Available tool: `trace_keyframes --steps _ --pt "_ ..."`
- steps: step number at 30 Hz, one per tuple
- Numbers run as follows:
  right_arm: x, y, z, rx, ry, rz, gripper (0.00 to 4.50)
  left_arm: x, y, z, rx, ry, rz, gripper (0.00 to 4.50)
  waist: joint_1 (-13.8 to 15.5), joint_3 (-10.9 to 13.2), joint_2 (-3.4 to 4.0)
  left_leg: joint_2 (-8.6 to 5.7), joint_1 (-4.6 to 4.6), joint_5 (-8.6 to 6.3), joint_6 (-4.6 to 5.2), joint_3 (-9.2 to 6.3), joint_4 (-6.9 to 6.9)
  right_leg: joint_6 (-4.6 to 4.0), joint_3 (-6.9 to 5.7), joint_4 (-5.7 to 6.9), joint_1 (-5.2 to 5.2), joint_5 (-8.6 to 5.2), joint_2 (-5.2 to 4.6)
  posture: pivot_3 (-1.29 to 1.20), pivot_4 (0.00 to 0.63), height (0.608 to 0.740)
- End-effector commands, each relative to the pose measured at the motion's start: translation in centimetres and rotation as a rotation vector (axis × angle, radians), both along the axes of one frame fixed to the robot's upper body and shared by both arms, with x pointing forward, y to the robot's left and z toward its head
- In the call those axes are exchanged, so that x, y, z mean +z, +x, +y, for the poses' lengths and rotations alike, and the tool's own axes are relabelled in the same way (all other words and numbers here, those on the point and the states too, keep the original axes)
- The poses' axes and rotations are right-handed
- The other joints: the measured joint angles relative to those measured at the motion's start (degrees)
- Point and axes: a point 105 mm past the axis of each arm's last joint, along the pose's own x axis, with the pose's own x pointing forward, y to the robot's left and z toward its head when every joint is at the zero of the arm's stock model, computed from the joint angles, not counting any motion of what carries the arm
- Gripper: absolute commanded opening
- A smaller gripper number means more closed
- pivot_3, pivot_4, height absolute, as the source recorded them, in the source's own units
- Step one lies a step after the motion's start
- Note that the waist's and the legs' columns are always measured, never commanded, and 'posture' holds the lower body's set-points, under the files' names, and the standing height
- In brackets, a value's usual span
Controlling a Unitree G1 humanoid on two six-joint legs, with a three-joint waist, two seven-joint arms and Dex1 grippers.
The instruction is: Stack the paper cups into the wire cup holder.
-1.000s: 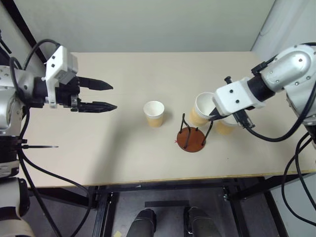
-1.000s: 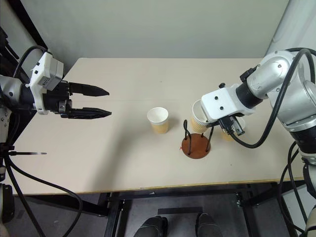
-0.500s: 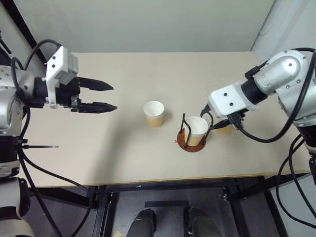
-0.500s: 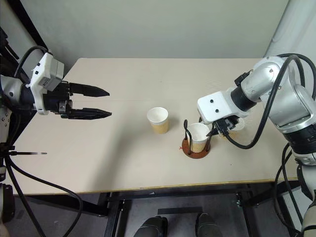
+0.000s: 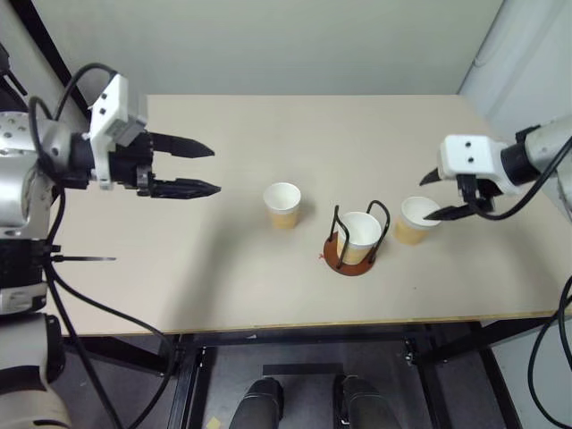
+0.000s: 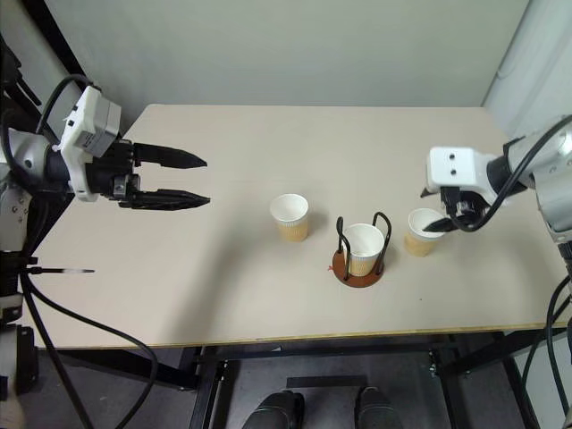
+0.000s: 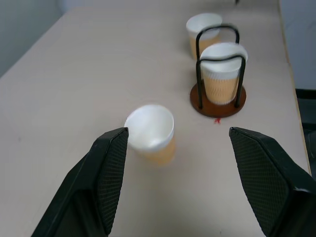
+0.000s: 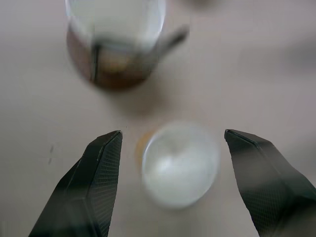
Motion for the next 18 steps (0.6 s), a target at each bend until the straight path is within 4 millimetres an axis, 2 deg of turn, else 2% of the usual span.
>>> trace_keyframes --steps 1,9,18 --pt "0.1 0.1 -0.5 0.003 -0.035 -0.035 3.40 1.2 -0.1 -0.3 -0.022 -0.008 -0.033 3.50 -0.4 0.0 0.00 0.02 0.03 0.01 0.01 0.00 -0.01 0.05 0.00 0.01 0.00 0.03 0.01 0.00 0.150 0.740" --pt "-1.8 0.9 -0.4 0.016 -0.063 -0.007 3.40 1.3 -0.1 -0.4 -0.025 -0.007 -0.032 3.50 -0.8 0.0 0.00 0.05 0.04 0.08 0.07 0.00 0.03 0.19 0.01 -0.02 0.06 0.12 0.03 0.00 0.150 0.740" --pt "-5.1 2.3 -0.4 0.019 -0.122 0.045 3.40 1.6 -0.4 -0.3 -0.024 -0.011 -0.036 3.50 -0.7 0.0 0.01 0.04 0.02 0.07 0.07 0.00 0.03 0.19 0.00 -0.07 0.08 0.12 0.03 0.00 0.150 0.740"
